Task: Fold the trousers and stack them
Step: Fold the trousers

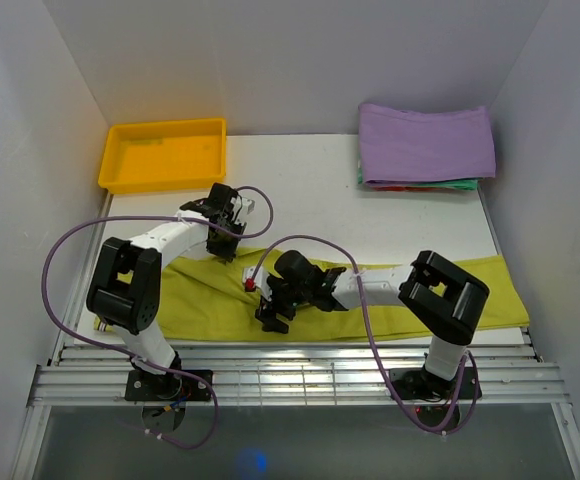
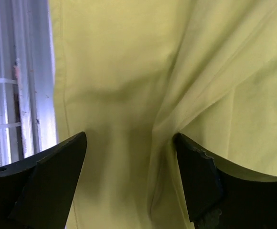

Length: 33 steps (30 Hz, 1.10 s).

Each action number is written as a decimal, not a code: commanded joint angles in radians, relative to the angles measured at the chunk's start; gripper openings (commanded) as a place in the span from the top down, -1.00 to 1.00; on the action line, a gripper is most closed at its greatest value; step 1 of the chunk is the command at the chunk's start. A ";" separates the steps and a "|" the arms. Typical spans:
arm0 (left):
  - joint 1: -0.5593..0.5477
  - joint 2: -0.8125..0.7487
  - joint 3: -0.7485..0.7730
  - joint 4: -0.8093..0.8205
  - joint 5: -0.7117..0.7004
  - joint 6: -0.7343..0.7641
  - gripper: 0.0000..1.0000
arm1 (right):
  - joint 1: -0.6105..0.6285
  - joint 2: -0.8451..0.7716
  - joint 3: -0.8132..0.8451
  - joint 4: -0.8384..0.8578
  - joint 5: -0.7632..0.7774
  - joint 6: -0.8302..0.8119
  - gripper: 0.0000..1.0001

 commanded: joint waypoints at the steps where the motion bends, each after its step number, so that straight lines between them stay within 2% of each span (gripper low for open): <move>1: 0.009 0.001 0.005 0.031 0.000 0.013 1.00 | -0.052 -0.033 0.035 -0.059 0.116 0.008 -0.63; 5: 0.020 0.010 0.017 0.029 0.015 -0.001 1.00 | -0.104 -0.119 0.026 -0.087 0.092 -0.008 -0.55; 7: 0.023 0.015 0.029 0.028 0.016 -0.002 1.00 | -0.107 -0.130 0.046 -0.148 0.023 -0.036 -0.36; 8: 0.024 0.016 0.037 0.028 0.015 -0.002 1.00 | -0.107 -0.133 0.055 -0.168 -0.076 -0.036 -0.18; 9: 0.030 0.027 0.046 0.019 0.016 -0.004 1.00 | -0.107 -0.133 0.067 -0.183 -0.133 -0.039 -0.10; 11: 0.041 0.037 0.079 0.008 0.023 -0.010 1.00 | -0.089 -0.130 0.099 -0.248 -0.204 -0.042 -0.04; 14: 0.057 0.056 0.103 -0.004 0.035 -0.015 1.00 | -0.069 -0.124 0.147 -0.303 -0.244 -0.067 0.19; 15: 0.061 0.061 0.107 -0.009 0.038 -0.015 1.00 | -0.067 -0.122 0.155 -0.305 -0.252 -0.067 0.38; 17: 0.067 0.079 0.115 -0.010 0.049 -0.015 1.00 | -0.048 -0.109 0.173 -0.311 -0.221 -0.059 0.42; 18: 0.075 0.085 0.124 -0.018 0.056 -0.015 1.00 | -0.041 -0.101 0.199 -0.321 -0.207 -0.058 0.51; 22: 0.084 0.103 0.144 -0.023 0.073 -0.044 1.00 | -0.003 -0.066 0.213 -0.286 -0.142 -0.033 0.52; 24: 0.093 0.114 0.162 -0.029 0.079 -0.048 1.00 | 0.003 -0.032 0.236 -0.263 -0.050 -0.027 0.55; 25: 0.095 0.119 0.169 -0.035 0.081 -0.051 1.00 | 0.003 -0.026 0.244 -0.256 -0.019 -0.015 0.50; 27: 0.098 0.127 0.176 -0.044 0.081 -0.048 1.00 | 0.000 -0.010 0.262 -0.255 0.096 0.001 0.03; 28: 0.098 0.125 0.175 -0.043 0.081 -0.048 1.00 | -0.003 -0.009 0.259 -0.260 0.121 0.002 0.04; 29: 0.098 0.123 0.170 -0.044 0.081 -0.048 1.00 | -0.007 -0.015 0.249 -0.259 0.164 0.004 0.16; 30: 0.098 0.119 0.167 -0.043 0.079 -0.045 1.00 | -0.014 -0.020 0.235 -0.242 0.184 -0.002 0.76; 31: 0.099 0.117 0.163 -0.043 0.078 -0.045 1.00 | -0.030 -0.023 0.219 -0.228 0.210 0.002 0.84; 33: 0.103 0.107 0.149 -0.035 0.076 -0.045 1.00 | -0.055 -0.026 0.186 -0.208 0.279 0.007 0.85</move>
